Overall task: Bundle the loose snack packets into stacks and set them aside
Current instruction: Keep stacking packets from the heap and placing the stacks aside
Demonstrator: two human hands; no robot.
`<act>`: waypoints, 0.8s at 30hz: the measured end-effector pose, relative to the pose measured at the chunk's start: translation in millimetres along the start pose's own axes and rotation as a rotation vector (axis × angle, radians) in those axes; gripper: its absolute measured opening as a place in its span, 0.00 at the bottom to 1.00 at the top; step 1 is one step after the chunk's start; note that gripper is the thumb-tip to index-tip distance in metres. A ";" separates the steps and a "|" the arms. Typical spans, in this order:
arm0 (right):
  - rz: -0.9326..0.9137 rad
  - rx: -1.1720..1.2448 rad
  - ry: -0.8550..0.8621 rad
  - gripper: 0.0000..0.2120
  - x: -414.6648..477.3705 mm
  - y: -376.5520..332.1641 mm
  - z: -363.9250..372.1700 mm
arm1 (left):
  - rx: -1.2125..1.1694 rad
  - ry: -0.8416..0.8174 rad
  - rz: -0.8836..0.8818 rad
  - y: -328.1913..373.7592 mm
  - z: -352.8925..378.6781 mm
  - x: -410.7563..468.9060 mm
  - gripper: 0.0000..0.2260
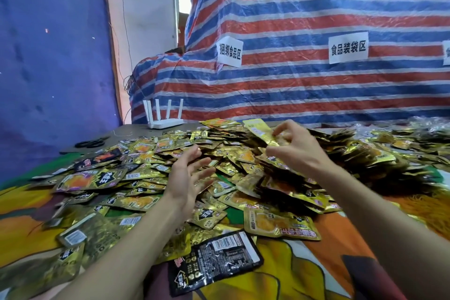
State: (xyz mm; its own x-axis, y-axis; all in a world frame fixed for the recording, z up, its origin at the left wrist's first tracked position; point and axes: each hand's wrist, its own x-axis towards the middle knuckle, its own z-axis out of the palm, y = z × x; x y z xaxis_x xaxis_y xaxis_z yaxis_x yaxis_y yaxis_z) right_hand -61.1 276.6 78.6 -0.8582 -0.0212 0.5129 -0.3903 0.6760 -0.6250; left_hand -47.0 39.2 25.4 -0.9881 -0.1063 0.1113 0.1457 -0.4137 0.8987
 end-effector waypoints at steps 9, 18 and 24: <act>0.067 -0.571 -0.008 0.17 9.1 27.8 14.3 | 0.198 0.269 0.175 12.7 -17.5 8.9 0.05; 0.050 -0.607 0.092 0.27 -7.5 4.3 27.5 | 0.927 0.472 0.332 14.1 -43.2 19.3 0.07; -0.030 -0.674 -0.015 0.15 -10.6 -15.8 59.0 | 1.314 0.240 0.079 11.7 -43.9 15.7 0.07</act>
State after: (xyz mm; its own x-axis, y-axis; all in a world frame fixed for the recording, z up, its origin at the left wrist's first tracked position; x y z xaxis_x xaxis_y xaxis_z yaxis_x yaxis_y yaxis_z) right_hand -65.5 222.7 48.3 -0.8568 -0.0543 0.5129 -0.1251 0.9866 -0.1044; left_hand -58.6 -7.0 19.0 -0.9266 -0.3006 0.2260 -0.0877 0.7571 0.6474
